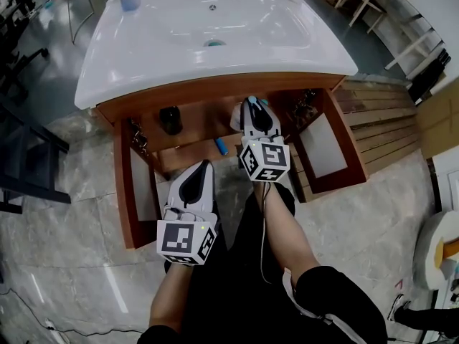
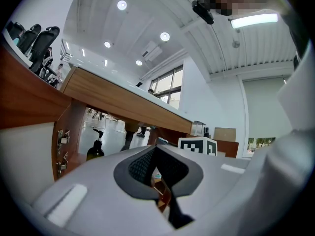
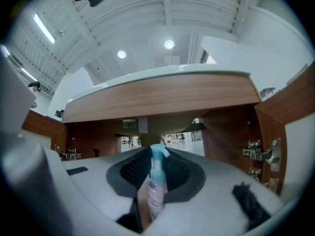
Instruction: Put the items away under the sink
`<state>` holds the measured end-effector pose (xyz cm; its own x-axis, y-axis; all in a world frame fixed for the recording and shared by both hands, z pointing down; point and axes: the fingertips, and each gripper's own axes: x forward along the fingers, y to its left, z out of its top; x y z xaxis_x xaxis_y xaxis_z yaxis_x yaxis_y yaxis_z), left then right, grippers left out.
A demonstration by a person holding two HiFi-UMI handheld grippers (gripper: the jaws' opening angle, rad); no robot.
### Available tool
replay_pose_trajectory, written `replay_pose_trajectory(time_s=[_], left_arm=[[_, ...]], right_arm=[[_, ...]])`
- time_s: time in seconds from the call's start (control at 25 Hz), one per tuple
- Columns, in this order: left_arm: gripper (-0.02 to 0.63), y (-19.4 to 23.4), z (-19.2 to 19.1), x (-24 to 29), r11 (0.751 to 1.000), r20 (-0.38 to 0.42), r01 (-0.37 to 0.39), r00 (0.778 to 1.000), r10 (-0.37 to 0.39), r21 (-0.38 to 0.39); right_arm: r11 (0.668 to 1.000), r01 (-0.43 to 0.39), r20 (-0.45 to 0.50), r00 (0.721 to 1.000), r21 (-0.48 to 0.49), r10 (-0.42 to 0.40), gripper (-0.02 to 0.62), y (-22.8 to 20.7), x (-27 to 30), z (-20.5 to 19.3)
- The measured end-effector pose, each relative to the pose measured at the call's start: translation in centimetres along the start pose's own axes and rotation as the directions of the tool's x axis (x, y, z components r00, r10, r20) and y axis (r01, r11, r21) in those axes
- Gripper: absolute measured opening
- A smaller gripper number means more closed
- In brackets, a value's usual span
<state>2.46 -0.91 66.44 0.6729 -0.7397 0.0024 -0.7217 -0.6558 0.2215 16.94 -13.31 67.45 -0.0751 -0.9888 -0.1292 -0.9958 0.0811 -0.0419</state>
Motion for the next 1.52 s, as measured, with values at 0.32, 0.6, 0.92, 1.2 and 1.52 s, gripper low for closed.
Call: replay_pose_trajectory(time_s=[0.32,0.6,0.92,1.2,1.52], left_arm=[[0.005,0.3,0.0,-0.3,1.000,0.004,-0.011,1.000,0.011,-0.005],[0.005,0.7,0.0,-0.4,1.000,0.008,-0.013,1.000,0.013,-0.010],[0.005,0.9,0.2,-0.6,1.000,0.013,-0.022,1.000,0.023,-0.008],[0.005,1.0,0.0,-0.5,1.000,0.010,-0.029,1.000,0.029,-0.013],[0.005,1.1,-0.3,-0.4,0.999,0.003,-0.031,1.000,0.031,-0.015]], right_arm=[[1.000,0.004,-0.021,1.000,-0.007,-0.005,0.081,0.0,0.7,-1.2],[1.000,-0.002,-0.035,0.999,-0.007,0.002,0.081,0.4,1.3,-2.1],[1.000,-0.007,-0.052,0.999,-0.010,0.007,0.081,0.4,2.0,-2.4],[0.999,-0.007,-0.052,0.999,-0.039,0.005,0.084,0.3,2.1,-2.3],[0.997,-0.003,-0.049,0.999,-0.077,-0.001,0.107,0.4,2.3,-2.2]])
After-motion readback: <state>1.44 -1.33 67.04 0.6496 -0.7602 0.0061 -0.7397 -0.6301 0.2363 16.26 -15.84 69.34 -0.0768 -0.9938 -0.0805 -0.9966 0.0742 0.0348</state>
